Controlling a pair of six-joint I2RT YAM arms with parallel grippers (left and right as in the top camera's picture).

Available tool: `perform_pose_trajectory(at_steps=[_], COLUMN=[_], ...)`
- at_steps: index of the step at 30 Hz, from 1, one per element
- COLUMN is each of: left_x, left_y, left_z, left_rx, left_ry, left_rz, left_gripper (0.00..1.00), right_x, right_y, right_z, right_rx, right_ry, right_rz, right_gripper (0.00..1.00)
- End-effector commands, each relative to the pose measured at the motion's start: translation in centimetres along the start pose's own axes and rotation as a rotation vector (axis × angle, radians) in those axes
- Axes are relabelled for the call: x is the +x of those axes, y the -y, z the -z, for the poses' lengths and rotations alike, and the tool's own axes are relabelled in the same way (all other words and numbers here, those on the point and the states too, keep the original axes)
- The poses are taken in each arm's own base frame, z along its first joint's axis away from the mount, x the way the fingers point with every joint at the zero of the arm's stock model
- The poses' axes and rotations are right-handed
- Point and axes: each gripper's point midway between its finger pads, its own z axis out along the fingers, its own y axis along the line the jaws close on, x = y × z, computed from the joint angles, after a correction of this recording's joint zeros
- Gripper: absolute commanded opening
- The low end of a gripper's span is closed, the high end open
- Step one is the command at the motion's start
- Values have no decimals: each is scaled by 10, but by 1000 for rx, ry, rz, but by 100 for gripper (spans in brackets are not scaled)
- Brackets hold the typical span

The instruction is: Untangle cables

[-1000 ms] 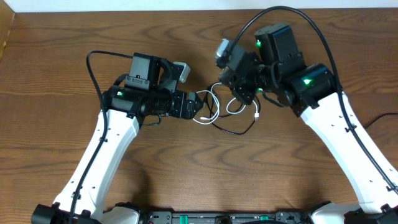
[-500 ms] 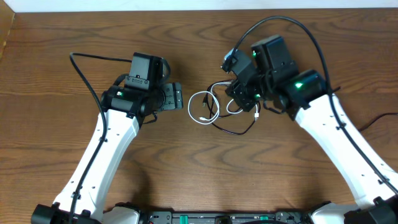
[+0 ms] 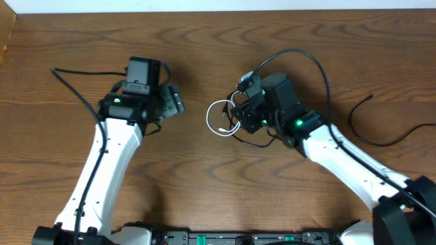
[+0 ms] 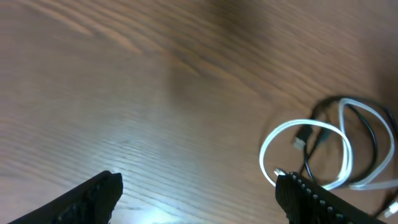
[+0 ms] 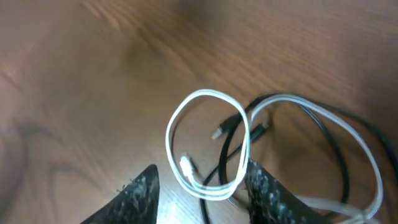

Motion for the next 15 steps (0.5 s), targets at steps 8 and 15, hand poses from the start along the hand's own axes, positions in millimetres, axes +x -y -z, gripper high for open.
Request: perform_pose_trajectory(at_steps=[8, 15], left_x=[-2, 0], left_y=[-6, -8], left_z=[5, 5], left_rx=[-3, -9], left_ry=[8, -2], left_rz=[41, 41], left_gripper=[85, 85], right_x=[40, 44], right_y=[19, 25], right_z=[-51, -77], right_rx=[84, 95], right_ry=[-99, -196], right_rz=[-109, -120], right_gripper=[50, 46])
